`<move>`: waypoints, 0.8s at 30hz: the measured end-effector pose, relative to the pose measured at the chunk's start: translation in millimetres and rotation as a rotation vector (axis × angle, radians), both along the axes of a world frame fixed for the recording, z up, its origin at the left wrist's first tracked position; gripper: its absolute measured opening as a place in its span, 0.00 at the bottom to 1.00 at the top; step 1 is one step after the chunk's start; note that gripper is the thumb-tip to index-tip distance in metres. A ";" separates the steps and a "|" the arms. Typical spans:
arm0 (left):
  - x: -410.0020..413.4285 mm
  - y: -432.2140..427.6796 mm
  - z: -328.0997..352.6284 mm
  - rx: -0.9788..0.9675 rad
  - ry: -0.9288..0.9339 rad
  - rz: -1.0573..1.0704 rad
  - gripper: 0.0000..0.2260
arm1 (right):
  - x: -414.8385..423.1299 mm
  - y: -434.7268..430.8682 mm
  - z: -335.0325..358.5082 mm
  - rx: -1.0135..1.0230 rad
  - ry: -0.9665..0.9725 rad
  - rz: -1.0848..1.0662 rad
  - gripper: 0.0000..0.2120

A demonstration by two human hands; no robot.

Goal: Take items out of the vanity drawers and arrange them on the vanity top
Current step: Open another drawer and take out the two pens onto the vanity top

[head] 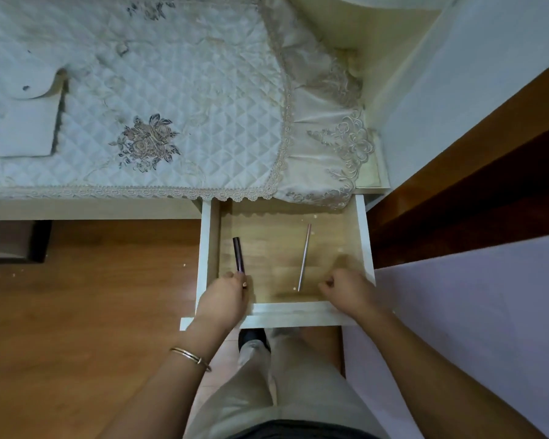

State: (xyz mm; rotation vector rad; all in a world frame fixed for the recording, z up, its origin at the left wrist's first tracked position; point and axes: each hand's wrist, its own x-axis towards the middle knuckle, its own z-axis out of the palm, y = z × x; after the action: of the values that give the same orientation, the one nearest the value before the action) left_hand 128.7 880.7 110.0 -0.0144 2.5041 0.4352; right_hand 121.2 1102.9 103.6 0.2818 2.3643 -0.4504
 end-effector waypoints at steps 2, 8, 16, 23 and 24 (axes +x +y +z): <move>-13.3 7.4 -12.2 0.023 -0.032 0.072 0.11 | -12.8 -9.7 -10.1 -0.093 0.010 -0.123 0.08; -42.7 22.9 -37.2 -0.006 -0.203 0.316 0.18 | -40.7 -29.6 -45.5 -0.164 -0.027 -0.340 0.11; -51.8 18.1 -48.6 0.051 -0.172 0.436 0.14 | -57.7 -38.7 -67.2 -0.066 -0.046 -0.305 0.10; -44.1 11.5 -10.1 0.157 -0.028 0.320 0.13 | -60.3 -45.9 -20.0 -0.271 0.024 -0.146 0.04; -43.3 8.5 -2.6 0.191 0.015 0.340 0.13 | -62.7 -46.5 -9.3 -0.290 0.037 -0.116 0.05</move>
State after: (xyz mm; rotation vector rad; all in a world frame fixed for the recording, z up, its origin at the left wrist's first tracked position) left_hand 85.4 889.1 107.4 -0.3671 2.4683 0.8139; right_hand 58.5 1056.4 94.3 0.2767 2.2875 -0.8502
